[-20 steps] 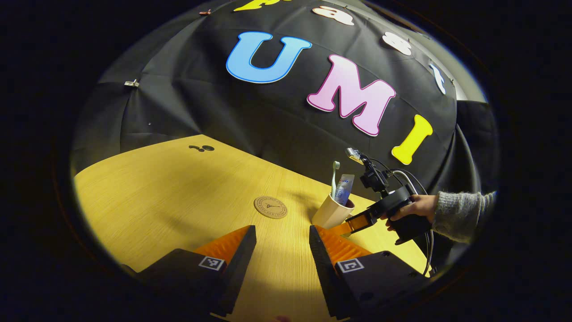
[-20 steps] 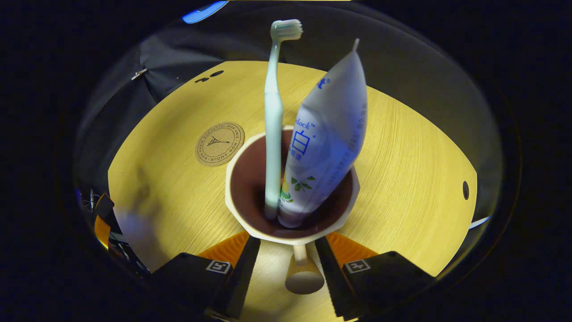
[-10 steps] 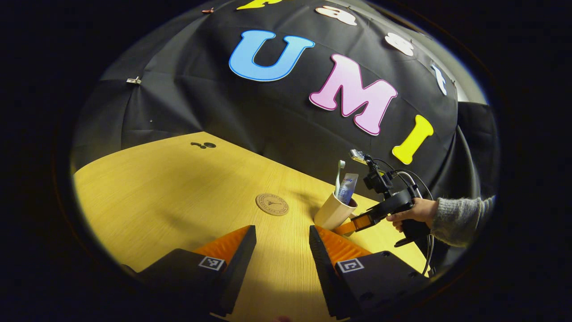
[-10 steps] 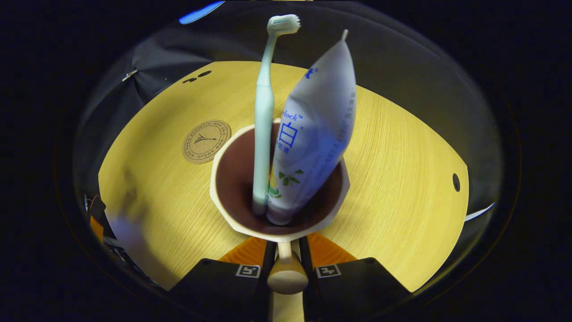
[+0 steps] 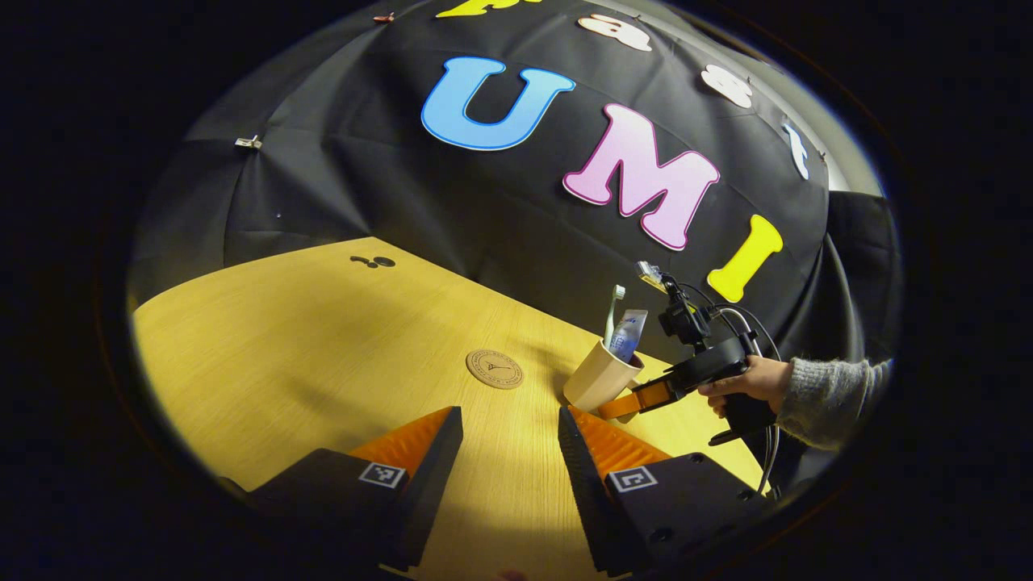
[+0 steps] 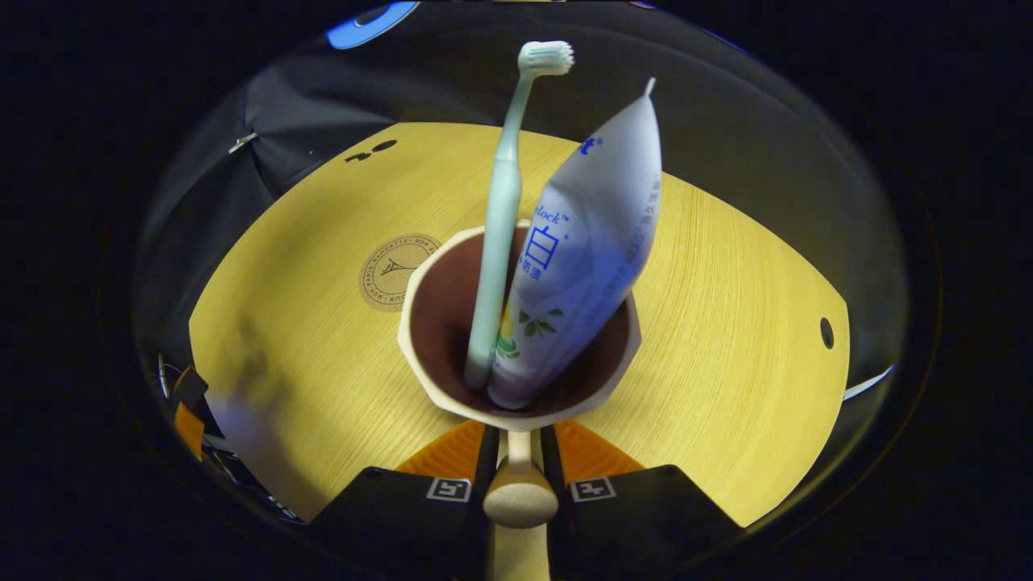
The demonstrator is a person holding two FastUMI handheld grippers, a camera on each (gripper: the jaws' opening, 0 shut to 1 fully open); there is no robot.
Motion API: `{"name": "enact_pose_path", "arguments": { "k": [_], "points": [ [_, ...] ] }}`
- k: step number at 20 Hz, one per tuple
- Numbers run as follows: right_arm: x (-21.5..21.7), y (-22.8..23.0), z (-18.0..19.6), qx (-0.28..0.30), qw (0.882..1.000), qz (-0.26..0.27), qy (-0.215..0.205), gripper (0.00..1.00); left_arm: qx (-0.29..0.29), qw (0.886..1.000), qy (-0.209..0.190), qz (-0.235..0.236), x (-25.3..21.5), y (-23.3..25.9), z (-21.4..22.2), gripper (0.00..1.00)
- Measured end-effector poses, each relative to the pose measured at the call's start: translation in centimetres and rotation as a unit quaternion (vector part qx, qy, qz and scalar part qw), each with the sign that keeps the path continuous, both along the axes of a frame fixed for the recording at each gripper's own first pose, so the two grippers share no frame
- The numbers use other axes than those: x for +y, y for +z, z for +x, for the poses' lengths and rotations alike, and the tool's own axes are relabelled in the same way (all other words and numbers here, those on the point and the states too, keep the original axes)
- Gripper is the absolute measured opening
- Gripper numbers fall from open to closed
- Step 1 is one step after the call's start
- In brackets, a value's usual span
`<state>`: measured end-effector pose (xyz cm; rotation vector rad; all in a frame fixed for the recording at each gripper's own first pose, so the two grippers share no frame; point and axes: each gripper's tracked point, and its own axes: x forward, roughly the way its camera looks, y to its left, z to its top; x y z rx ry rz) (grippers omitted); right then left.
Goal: Put the toothbrush and toothpaste on the desktop into the cup, then pick up the cup and place it on the coaster on the desktop.
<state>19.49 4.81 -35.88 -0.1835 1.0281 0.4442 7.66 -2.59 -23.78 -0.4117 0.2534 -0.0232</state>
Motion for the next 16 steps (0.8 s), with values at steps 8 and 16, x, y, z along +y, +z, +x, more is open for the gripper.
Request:
{"name": "enact_pose_path", "arguments": {
  "k": [8, 16],
  "points": [
    [4.8, 3.1, 1.4, -0.022, 0.999, 0.022, 0.013, 0.29, 0.003, 1.000, 0.009, -0.005, 2.2, 0.2, -1.8, 0.76],
    [10.6, 1.9, 2.8, -0.015, 0.998, 0.021, 0.049, 0.29, 0.015, 1.000, 0.015, -0.015, 4.2, -0.8, -3.2, 0.77]
  ]
}}
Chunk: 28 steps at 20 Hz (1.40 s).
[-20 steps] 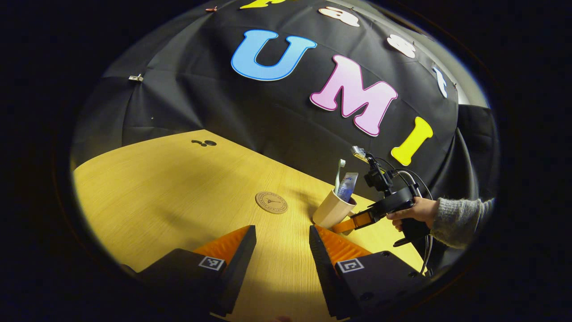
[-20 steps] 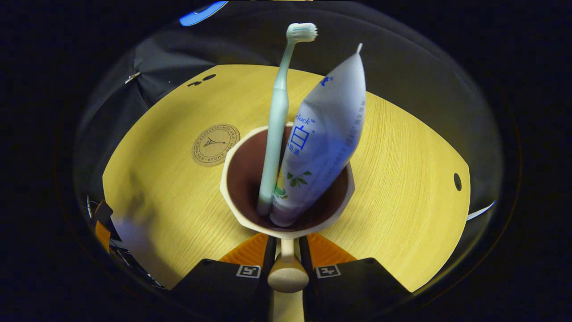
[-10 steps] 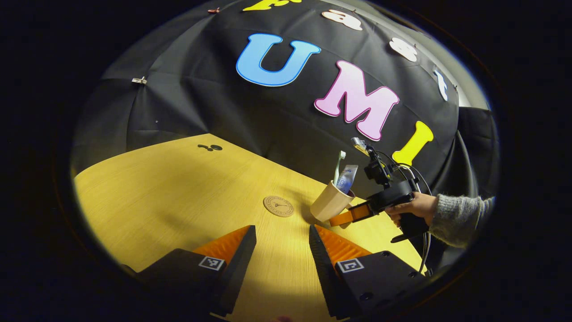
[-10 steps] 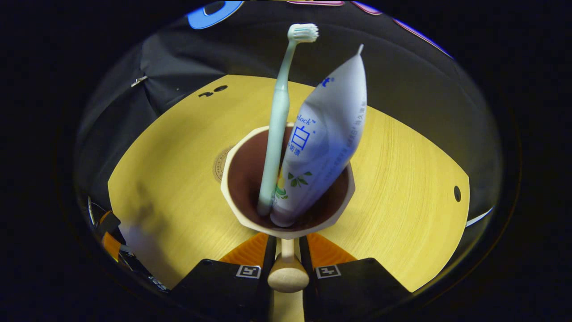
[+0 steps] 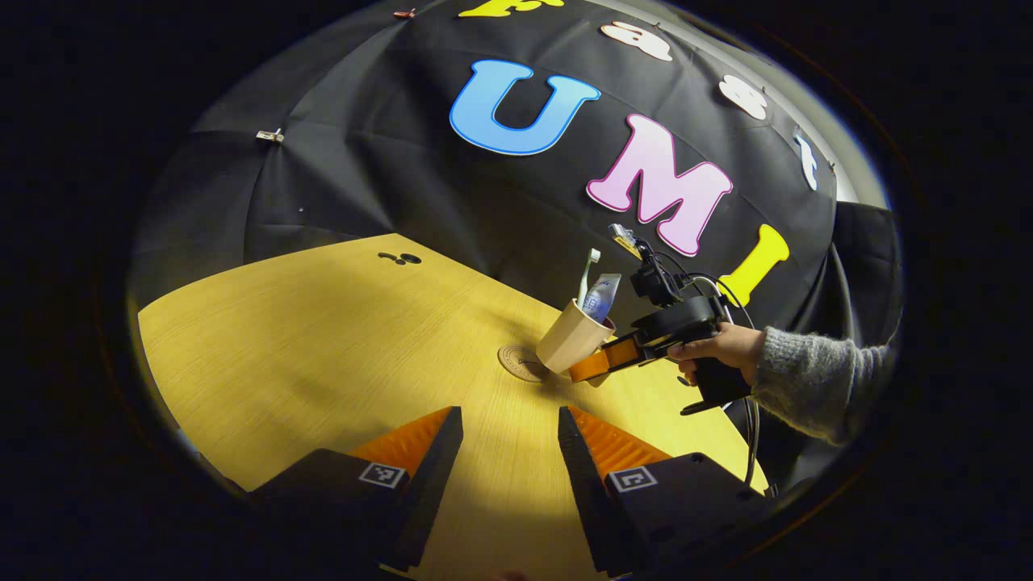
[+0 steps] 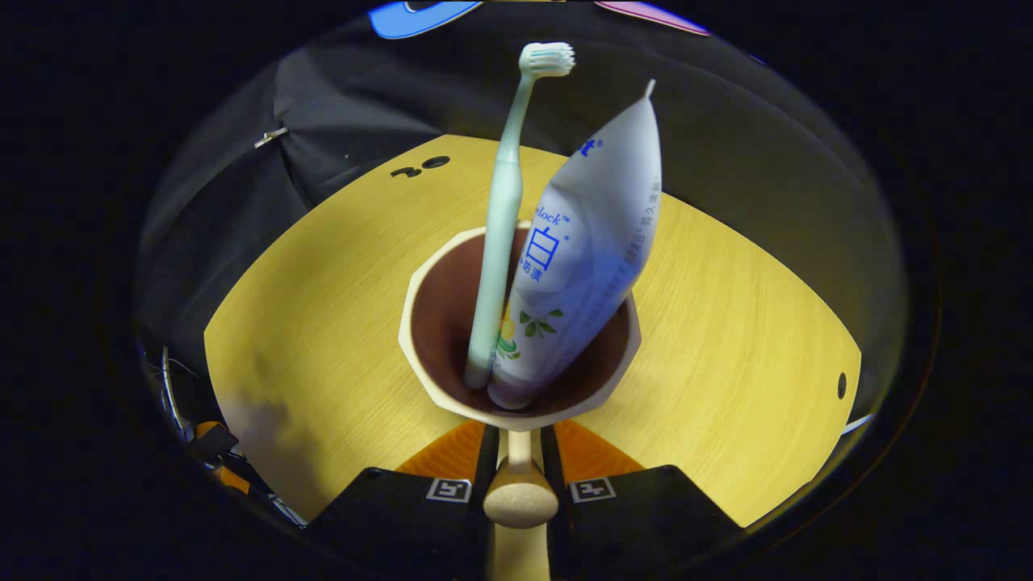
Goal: Put the toothbrush and toothpaste on the desktop into the cup, then pick up the cup and place it on the coaster on the desktop.
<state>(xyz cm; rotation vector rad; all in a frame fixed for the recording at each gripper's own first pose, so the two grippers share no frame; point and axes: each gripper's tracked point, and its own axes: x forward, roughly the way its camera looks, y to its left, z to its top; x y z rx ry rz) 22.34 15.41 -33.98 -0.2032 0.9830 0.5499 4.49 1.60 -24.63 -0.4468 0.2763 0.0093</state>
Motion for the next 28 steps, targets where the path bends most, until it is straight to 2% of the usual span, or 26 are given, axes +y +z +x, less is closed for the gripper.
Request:
{"name": "enact_pose_path", "arguments": {
  "k": [8, 14, 16, 17, 18, 23, 24, 28],
  "points": [
    [3.5, -1.6, 1.3, 0.006, 1.000, -0.010, 0.017, 0.29, 0.009, 1.000, 0.008, -0.010, 1.4, -0.7, 0.3, 0.77],
    [5.9, -3.2, 2.3, 0.008, 0.999, -0.030, 0.022, 0.29, 0.012, 1.000, -0.006, -0.017, 1.1, -0.8, 0.9, 0.77],
    [5.5, -2.1, 0.9, 0.007, 0.999, -0.035, 0.022, 0.29, 0.013, 1.000, -0.008, -0.019, 1.2, -1.0, 0.9, 0.76],
    [5.5, -2.1, 0.6, 0.009, 0.999, -0.037, 0.020, 0.33, 0.015, 1.000, -0.009, -0.020, 1.2, -0.9, 1.0, 0.77],
    [5.7, -2.2, 0.6, 0.008, 0.999, -0.039, 0.020, 0.29, 0.016, 1.000, -0.010, -0.020, 1.3, -1.1, 0.9, 0.77],
    [6.4, -2.0, -0.3, 0.013, 0.999, -0.042, 0.014, 0.31, 0.016, 1.000, -0.006, -0.021, 1.9, -0.9, 1.2, 0.78],
    [6.2, -1.8, -0.6, 0.015, 0.999, -0.037, 0.014, 0.27, 0.017, 1.000, -0.005, -0.020, 2.0, -1.0, 1.2, 0.77],
    [5.1, -0.1, -0.5, 0.011, 0.999, -0.030, 0.011, 0.45, 0.017, 1.000, -0.003, -0.016, 2.3, -0.9, 1.3, 0.80]
  ]
}}
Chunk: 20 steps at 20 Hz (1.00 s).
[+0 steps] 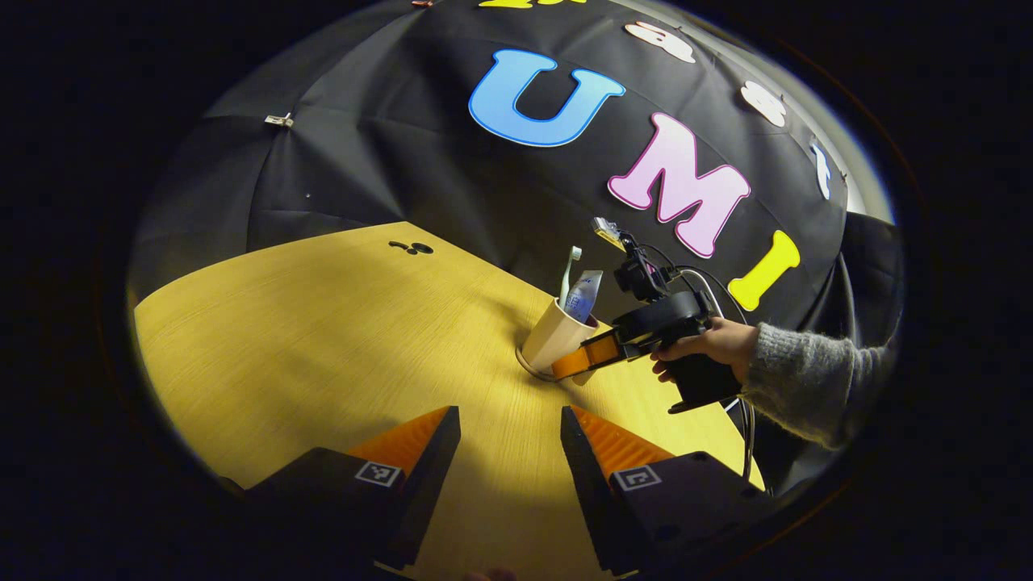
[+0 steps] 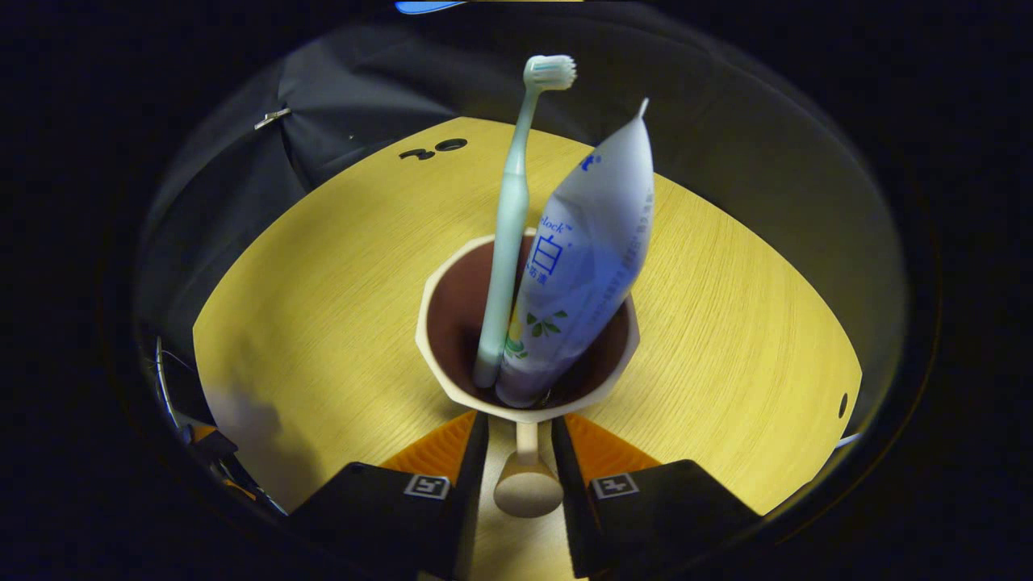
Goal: Put the toothbrush and toothpaste on the desktop into the cup, then pick up the cup and place it on the coaster on the desktop.
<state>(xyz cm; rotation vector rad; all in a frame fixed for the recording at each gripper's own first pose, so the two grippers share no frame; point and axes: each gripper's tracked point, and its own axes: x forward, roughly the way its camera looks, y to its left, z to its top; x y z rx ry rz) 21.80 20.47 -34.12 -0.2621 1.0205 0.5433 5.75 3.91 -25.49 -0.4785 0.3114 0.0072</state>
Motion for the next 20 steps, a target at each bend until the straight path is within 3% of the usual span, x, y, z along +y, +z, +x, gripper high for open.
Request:
{"name": "enact_pose_path", "arguments": {
  "k": [1, 2, 6, 12, 17, 20],
  "points": [
    [-0.2, 0.0, -0.1, 0.000, 1.000, -0.001, -0.001, 0.51, -0.001, 1.000, -0.001, 0.000, 0.1, 0.2, -0.1, 0.80],
    [-0.3, 0.1, -0.2, 0.000, 1.000, -0.002, -0.001, 0.69, -0.002, 1.000, -0.002, -0.001, -0.1, 0.2, -0.1, 0.81],
    [-1.0, 1.3, -0.4, -0.015, 1.000, -0.002, -0.010, 1.00, 0.003, 1.000, -0.006, 0.008, 0.0, 0.4, -0.2, 0.84],
    [-2.2, 6.8, -0.9, -0.074, 0.996, 0.033, -0.039, 0.99, -0.006, 1.000, -0.017, 0.025, 0.0, 3.6, -0.3, 0.85],
    [-2.9, 14.5, -2.3, -0.153, 0.980, 0.097, -0.081, 0.99, -0.037, 0.992, -0.045, 0.109, 0.6, 9.4, 0.4, 0.85],
    [-4.2, 18.6, -4.3, -0.189, 0.971, 0.118, -0.085, 0.99, -0.066, 0.988, -0.056, 0.130, 0.2, 13.3, 0.8, 0.86]
  ]
}}
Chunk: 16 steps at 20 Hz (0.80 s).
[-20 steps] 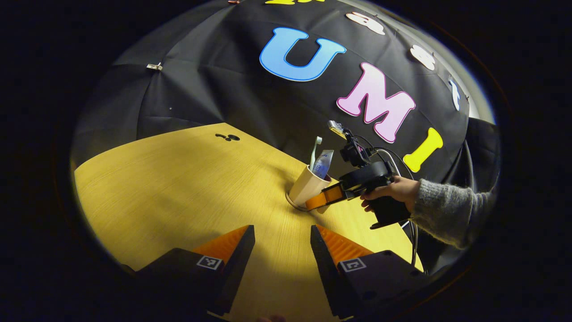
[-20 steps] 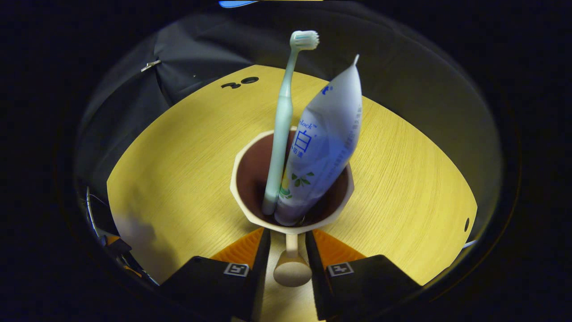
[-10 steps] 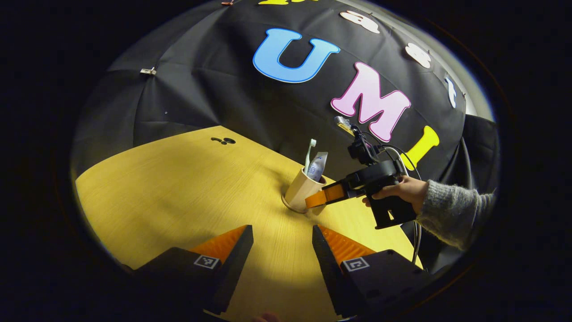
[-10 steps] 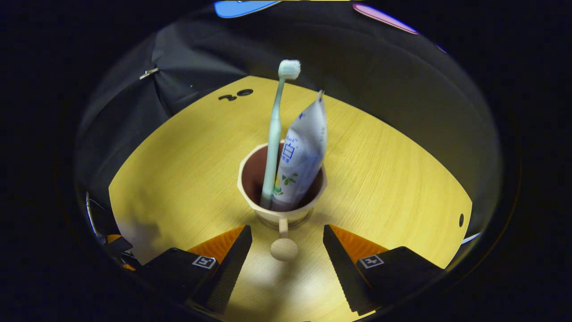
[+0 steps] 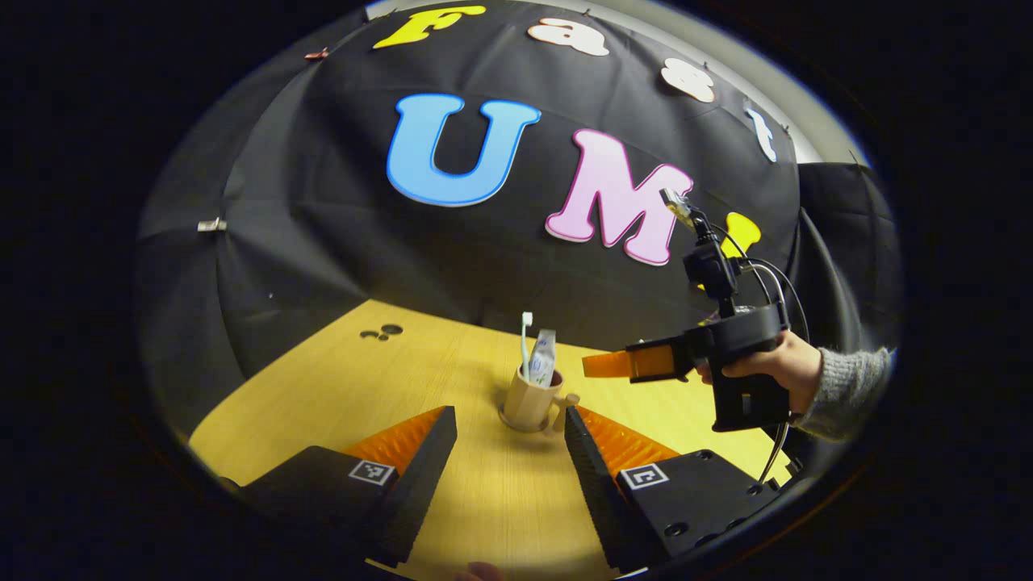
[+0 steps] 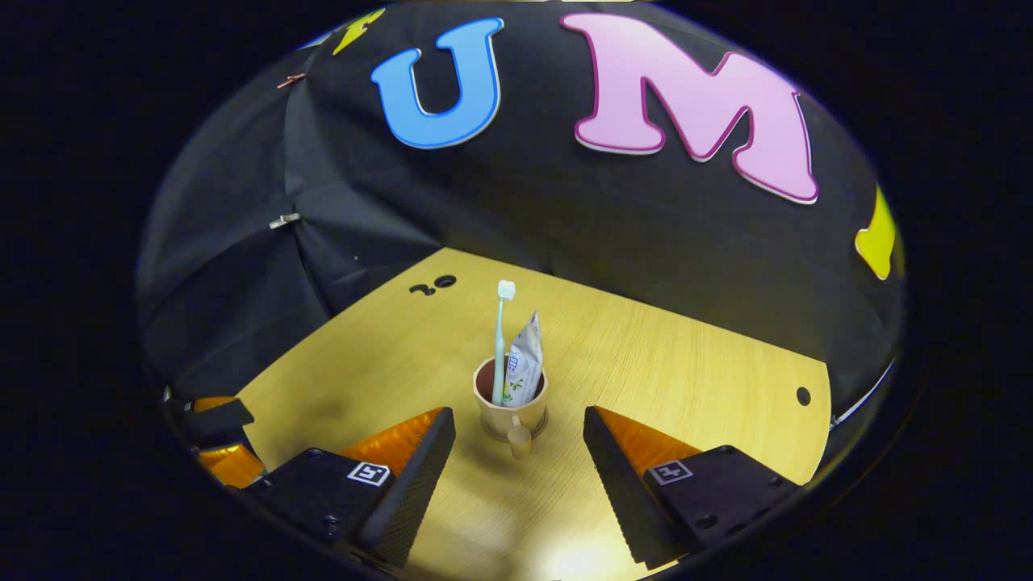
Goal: Put the toothbrush and toothpaste on the desktop into the cup, then pick up the cup and place it on the coaster on the desktop.
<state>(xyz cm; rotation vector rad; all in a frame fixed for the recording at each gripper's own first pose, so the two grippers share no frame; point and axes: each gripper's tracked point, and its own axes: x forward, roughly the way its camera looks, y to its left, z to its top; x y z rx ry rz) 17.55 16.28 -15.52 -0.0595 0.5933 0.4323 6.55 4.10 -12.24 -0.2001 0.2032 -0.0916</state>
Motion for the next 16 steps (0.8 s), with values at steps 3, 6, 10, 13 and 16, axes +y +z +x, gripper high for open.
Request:
{"name": "enact_pose_path", "arguments": {
  "k": [3, 6, 10, 13, 16],
  "points": [
    [-1.6, 3.4, -2.6, -0.024, 0.999, 0.020, -0.009, 0.98, -0.021, 1.000, -0.014, 0.007, -1.5, 3.0, -0.2, 0.92],
    [-3.6, 6.0, -5.7, -0.044, 0.998, 0.036, -0.024, 0.98, -0.035, 0.999, -0.031, 0.017, -3.6, 5.2, -0.9, 0.93],
    [-5.8, 9.3, -8.7, -0.072, 0.994, 0.066, -0.041, 0.98, -0.041, 0.997, -0.049, 0.034, -6.7, 7.0, -2.6, 0.93],
    [-8.1, 11.5, -10.5, -0.089, 0.992, 0.070, -0.055, 0.98, -0.045, 0.996, -0.068, 0.044, -8.7, 8.4, -3.7, 0.93],
    [-9.6, 13.4, -11.6, -0.109, 0.988, 0.085, -0.072, 0.98, -0.056, 0.994, -0.078, 0.046, -9.6, 10.3, -4.1, 0.93]
  ]
}}
